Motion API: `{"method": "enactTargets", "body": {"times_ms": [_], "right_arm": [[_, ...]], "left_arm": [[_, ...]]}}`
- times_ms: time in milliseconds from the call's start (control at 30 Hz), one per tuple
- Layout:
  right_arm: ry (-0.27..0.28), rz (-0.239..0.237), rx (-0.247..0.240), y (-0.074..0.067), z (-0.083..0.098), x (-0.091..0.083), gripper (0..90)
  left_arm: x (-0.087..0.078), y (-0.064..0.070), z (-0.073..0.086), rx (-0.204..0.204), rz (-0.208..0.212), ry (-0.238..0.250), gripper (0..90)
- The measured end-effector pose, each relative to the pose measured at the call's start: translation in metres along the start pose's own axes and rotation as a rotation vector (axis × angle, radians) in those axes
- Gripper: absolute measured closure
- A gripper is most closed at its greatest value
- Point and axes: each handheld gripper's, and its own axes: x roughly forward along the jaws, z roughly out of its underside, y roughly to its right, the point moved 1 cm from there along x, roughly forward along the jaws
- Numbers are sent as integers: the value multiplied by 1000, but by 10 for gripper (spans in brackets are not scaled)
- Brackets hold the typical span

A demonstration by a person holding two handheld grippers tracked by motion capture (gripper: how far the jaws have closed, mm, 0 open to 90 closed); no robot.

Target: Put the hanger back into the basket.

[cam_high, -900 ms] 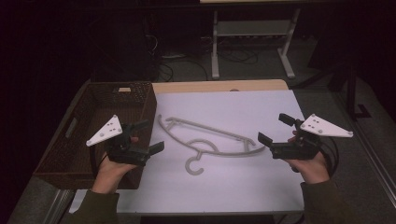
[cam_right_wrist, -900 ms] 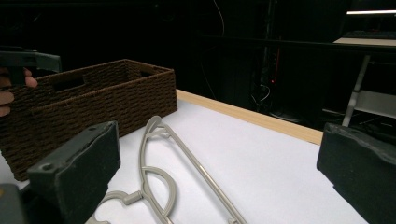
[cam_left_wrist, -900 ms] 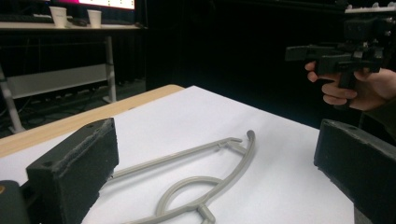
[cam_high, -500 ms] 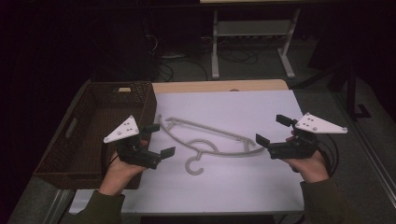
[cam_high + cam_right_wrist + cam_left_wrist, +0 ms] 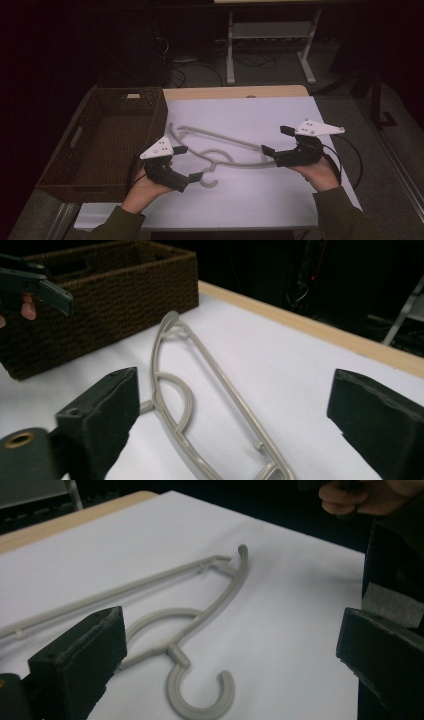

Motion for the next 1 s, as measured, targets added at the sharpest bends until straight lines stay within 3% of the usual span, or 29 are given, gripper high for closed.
{"method": "enactTargets", "body": {"times_ms": [300,467,533,567,600,633,667,700,733,767,800,933,1000], "right_arm": [[-92,-11,3,-1,1,24,204],[-151,-21,10,-3,3,44,357],[-194,-27,-3,-5,4,57,482],[-194,-27,-3,-5,4,57,482],[-228,-20,-13,-7,5,67,561],[-228,-20,-13,-7,5,67,561],[-261,-13,-24,-8,7,76,637],[-261,-13,-24,-8,7,76,637],[-294,-12,-21,-7,9,83,720],[-294,-12,-21,-7,9,83,720],[-327,0,-35,-4,14,90,786],[-379,16,-29,3,24,95,891],[-400,21,-15,7,28,97,892]], "left_arm": [[7,1,18,-13,7,-1,0],[11,1,23,-17,12,-7,0],[12,1,23,-21,15,-10,0],[12,1,23,-21,15,-10,0],[11,1,24,-19,15,-11,0],[11,1,24,-19,15,-11,0],[11,1,24,-21,15,-9,0],[11,1,24,-21,15,-9,0],[10,0,25,-22,14,-9,0],[10,0,25,-22,14,-9,0],[10,0,25,-24,14,-12,0],[10,0,26,-26,19,-11,0],[10,0,26,-28,17,-11,0]]}}
